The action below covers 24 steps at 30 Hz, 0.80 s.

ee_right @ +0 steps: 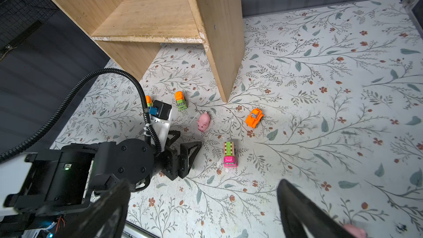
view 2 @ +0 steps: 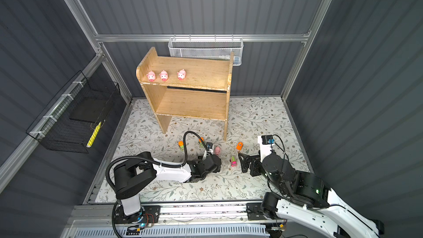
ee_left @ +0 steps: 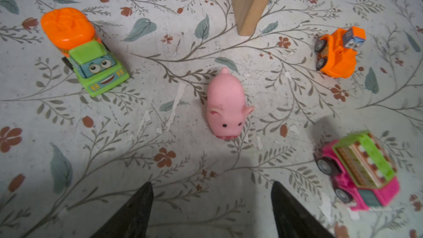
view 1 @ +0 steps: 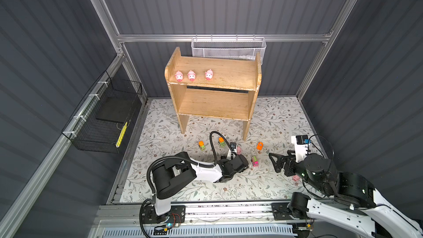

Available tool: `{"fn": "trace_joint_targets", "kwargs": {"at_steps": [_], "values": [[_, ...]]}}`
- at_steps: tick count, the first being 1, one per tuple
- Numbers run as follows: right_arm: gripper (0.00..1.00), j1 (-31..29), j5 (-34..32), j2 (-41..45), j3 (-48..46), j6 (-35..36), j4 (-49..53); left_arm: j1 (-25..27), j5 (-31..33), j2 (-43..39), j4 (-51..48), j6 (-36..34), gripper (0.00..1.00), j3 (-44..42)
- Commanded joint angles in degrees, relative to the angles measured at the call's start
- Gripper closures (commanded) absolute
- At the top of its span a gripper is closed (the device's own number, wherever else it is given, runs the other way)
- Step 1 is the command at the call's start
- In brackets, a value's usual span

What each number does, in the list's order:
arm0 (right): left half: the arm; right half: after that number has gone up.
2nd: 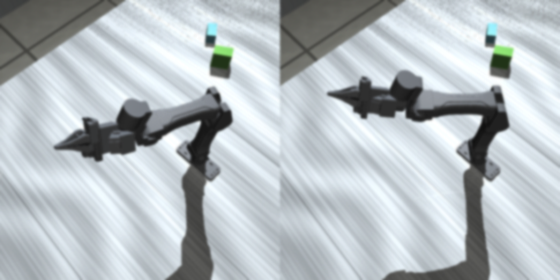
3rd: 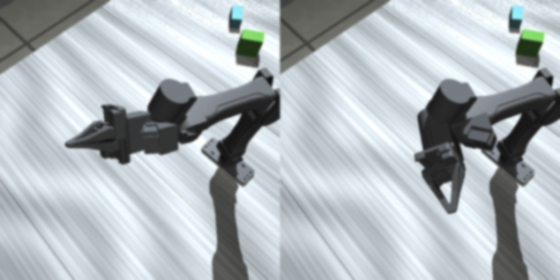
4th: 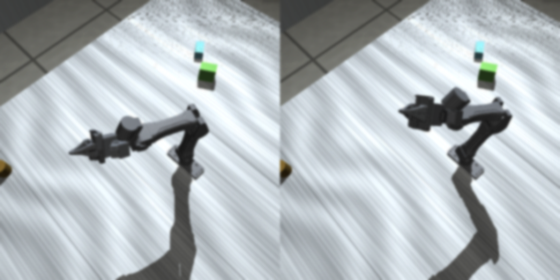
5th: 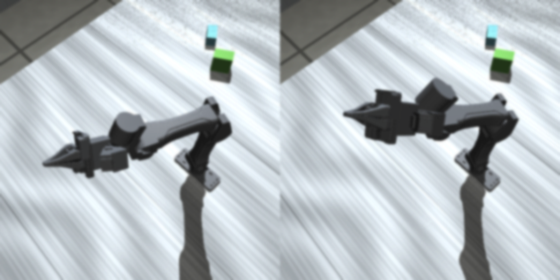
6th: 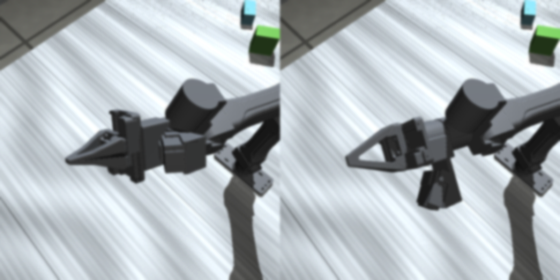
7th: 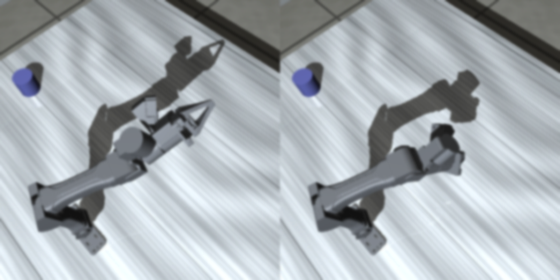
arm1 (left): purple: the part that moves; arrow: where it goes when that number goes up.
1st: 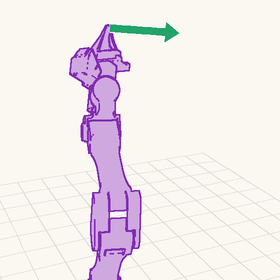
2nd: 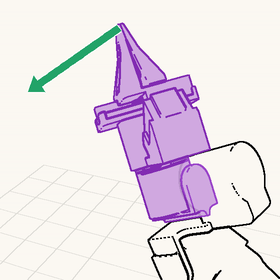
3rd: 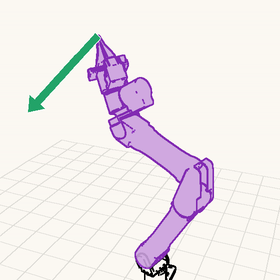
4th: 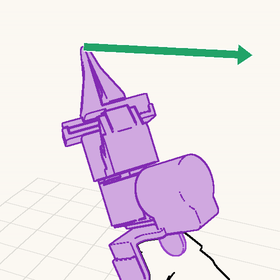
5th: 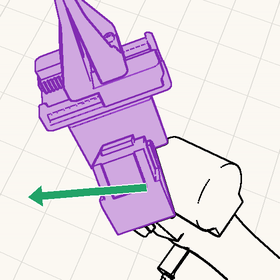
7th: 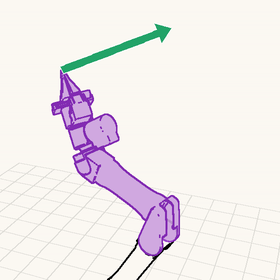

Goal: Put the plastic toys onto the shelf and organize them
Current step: 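Lower the open left gripper around the pink pig near the trucks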

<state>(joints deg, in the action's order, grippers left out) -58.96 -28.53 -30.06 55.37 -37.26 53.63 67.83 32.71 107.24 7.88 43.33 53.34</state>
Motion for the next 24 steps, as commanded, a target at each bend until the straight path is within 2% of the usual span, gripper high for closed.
{"fn": "trace_joint_targets", "kwargs": {"at_steps": [1,7,15,24], "values": [[0.01,0.1,-0.7,0.4,-0.9,0.4,0.4,0.5,5.1,1.8,1.6,-0.3,0.20,2.2],[0.01,0.2,4.1,-0.5,-2.2,-0.8,-1.0,0.4,6.8,4.5,3.0,-3.3,0.22,4.1],[0.01,2.5,2.2,-1.0,-1.5,-5.6,6.7,0.4,7.2,6.4,3.7,-6.6,0.23,7.1],[0.01,5.6,4.4,1.7,0.8,-5.1,9.3,-1.3,5.4,10.2,2.1,-8.5,0.24,12.7]]}}
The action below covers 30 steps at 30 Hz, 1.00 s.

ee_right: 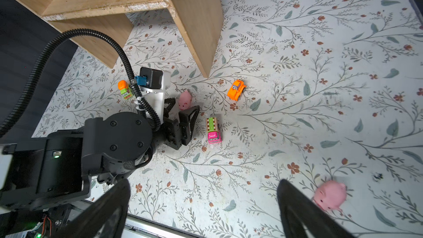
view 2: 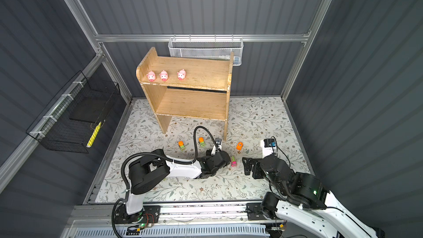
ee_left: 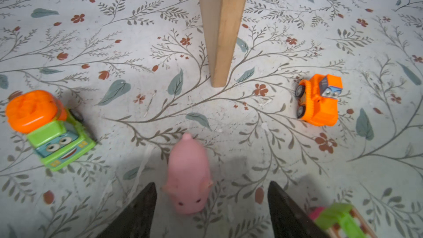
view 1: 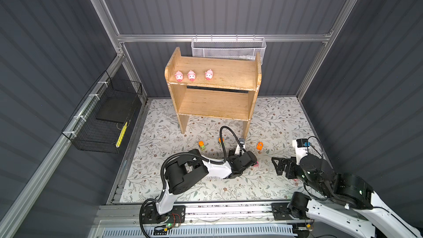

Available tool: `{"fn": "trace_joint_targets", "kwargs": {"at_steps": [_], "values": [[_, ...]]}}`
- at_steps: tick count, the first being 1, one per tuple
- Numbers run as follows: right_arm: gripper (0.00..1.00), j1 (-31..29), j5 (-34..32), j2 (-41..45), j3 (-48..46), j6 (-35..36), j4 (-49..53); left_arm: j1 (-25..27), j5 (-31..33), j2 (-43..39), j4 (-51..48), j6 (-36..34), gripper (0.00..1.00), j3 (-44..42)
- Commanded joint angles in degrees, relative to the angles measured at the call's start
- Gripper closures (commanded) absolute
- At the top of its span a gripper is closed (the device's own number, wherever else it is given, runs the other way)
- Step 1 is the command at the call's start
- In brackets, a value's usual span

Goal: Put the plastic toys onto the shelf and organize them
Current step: 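Lower the open left gripper around the pink pig near the trucks, then close the left gripper on the pink pig and lift it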

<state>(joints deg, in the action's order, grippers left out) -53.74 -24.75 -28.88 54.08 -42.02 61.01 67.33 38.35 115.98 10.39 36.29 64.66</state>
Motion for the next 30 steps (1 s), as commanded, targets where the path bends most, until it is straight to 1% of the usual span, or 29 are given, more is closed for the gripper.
{"fn": "trace_joint_targets", "kwargs": {"at_steps": [1,10,13,15,27,30], "values": [[0.01,0.4,0.6,0.4,2.4,-0.3,2.2,-1.2,-0.6,1.7,-0.7,-1.2,0.24,1.7],[0.01,0.5,0.7,0.9,2.2,-0.1,2.2,-3.6,-1.0,1.6,0.9,-1.9,0.26,0.2],[0.01,0.6,0.8,1.1,2.0,0.2,1.8,-4.0,-2.0,1.6,2.5,-2.0,0.29,-0.9],[0.01,0.6,0.6,1.3,1.9,0.4,1.8,-4.0,-2.0,1.8,2.7,-2.0,0.34,-1.0],[0.01,0.6,0.8,1.2,1.2,-0.1,1.8,-3.6,-1.5,2.6,7.1,-2.1,0.38,-3.3],[0.01,0.6,0.8,1.6,1.3,-0.2,2.0,-3.5,-1.2,3.3,7.2,-2.3,0.43,-3.0]]}}
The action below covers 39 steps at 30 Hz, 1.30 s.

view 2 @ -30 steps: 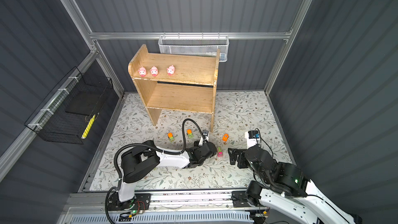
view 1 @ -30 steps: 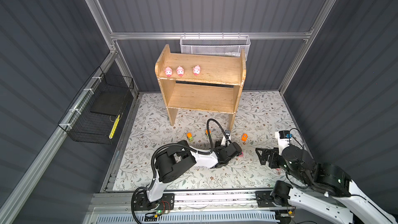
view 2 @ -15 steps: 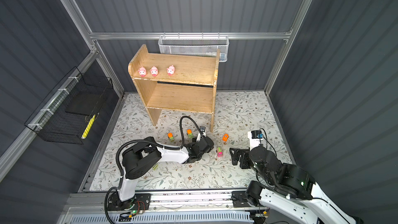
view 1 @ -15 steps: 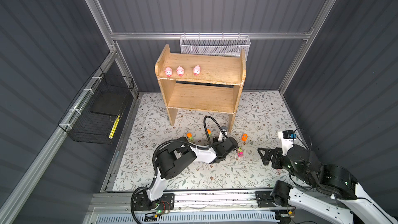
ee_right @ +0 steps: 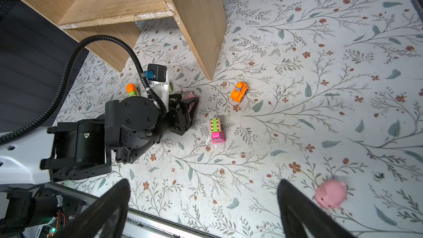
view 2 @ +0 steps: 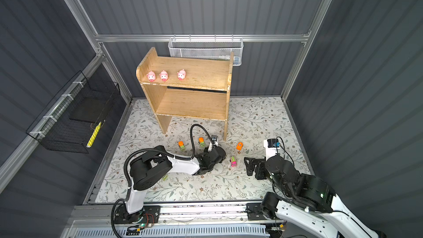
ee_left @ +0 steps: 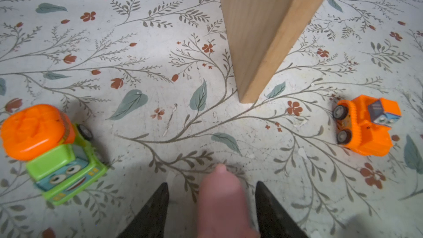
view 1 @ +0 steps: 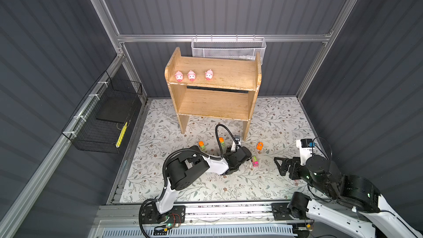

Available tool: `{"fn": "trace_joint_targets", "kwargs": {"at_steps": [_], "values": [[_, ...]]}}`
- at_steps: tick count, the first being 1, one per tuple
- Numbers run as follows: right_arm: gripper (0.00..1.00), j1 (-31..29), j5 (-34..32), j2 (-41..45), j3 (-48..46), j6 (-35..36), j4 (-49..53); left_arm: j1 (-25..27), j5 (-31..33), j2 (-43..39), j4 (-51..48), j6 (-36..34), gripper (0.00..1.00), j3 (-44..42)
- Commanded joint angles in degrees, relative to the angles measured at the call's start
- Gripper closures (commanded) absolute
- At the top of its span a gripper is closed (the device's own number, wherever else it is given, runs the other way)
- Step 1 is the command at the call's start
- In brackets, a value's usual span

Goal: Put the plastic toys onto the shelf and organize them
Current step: 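Close the left gripper on the pink pig and lift it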

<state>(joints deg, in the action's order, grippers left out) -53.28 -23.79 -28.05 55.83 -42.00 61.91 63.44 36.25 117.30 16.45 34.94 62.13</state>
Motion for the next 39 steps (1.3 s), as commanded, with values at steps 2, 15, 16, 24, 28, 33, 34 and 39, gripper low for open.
{"fn": "trace_joint_targets", "kwargs": {"at_steps": [2,15,16,24,28,33,34,39], "values": [[0.01,0.2,-0.1,0.9,-0.4,-0.2,1.3,0.5,0.8,2.4,1.2,-1.2,0.47,-0.2],[0.01,0.2,-0.4,1.9,-0.7,-0.3,1.9,1.3,2.6,4.1,-1.3,-1.7,0.62,1.2],[0.01,0.2,-0.4,2.0,-0.6,-0.3,1.9,1.3,2.6,4.0,-1.3,-1.8,0.64,1.2],[0.01,0.2,-0.7,2.7,-0.6,0.1,2.3,1.5,2.4,2.5,-2.8,-2.6,0.73,1.5],[0.01,0.2,-0.7,2.0,-0.2,0.2,2.3,1.6,1.9,0.3,-5.4,-2.6,0.74,1.7],[0.01,0.2,-1.0,0.9,0.5,0.4,2.3,1.6,1.4,-3.6,-12.2,-1.2,0.75,3.1],[0.01,0.2,-1.1,0.5,0.6,0.5,2.2,1.6,1.2,-4.7,-13.0,-1.0,0.76,3.1],[0.01,0.3,-0.5,-1.8,1.3,0.8,1.3,1.6,0.8,-9.2,-19.7,-0.1,0.75,5.3]]}}
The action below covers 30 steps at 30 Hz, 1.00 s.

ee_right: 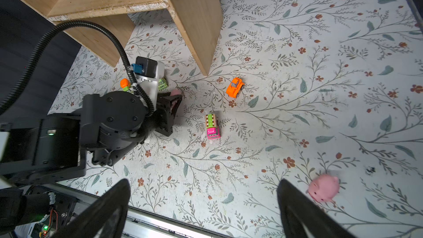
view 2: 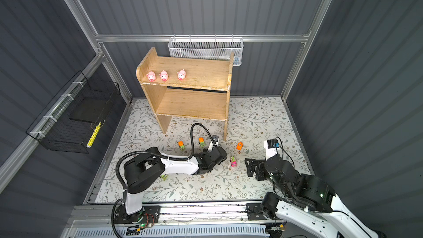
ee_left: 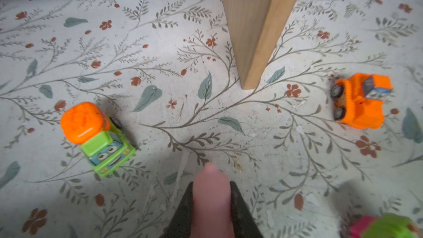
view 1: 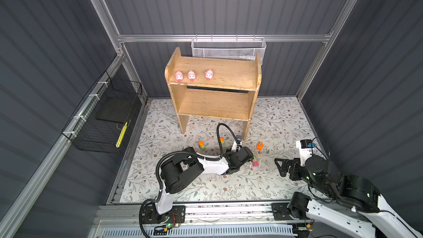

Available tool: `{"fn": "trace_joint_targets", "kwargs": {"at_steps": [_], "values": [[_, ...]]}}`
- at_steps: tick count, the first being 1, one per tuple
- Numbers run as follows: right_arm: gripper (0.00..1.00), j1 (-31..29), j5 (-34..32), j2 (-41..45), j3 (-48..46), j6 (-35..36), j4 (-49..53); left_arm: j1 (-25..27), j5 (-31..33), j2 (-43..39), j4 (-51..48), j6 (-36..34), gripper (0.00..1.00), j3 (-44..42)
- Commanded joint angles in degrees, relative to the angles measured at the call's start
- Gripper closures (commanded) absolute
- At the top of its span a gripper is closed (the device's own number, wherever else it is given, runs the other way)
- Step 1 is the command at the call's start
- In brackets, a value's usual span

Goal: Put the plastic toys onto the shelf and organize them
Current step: 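Close the left gripper on the pink pig and lift it, then carry the pig with the left gripper over the shelf while the right gripper rises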

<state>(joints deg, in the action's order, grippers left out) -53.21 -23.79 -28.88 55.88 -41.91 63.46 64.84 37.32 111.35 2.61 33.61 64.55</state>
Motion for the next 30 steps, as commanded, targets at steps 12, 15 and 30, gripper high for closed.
{"fn": "trace_joint_targets", "kwargs": {"at_steps": [12,15,30], "values": [[0.01,0.6,0.4,-3.1,3.6,2.3,-1.8,0.5,-1.3,-16.4,-17.6,2.8,0.75,4.7],[0.01,0.7,0.9,-3.8,4.2,2.7,-2.6,0.8,-0.1,-19.5,-21.7,2.7,0.75,6.1],[0.01,0.9,3.3,-9.2,9.6,6.3,-6.3,3.4,4.5,-28.3,-41.2,-3.3,0.75,26.9]]}}
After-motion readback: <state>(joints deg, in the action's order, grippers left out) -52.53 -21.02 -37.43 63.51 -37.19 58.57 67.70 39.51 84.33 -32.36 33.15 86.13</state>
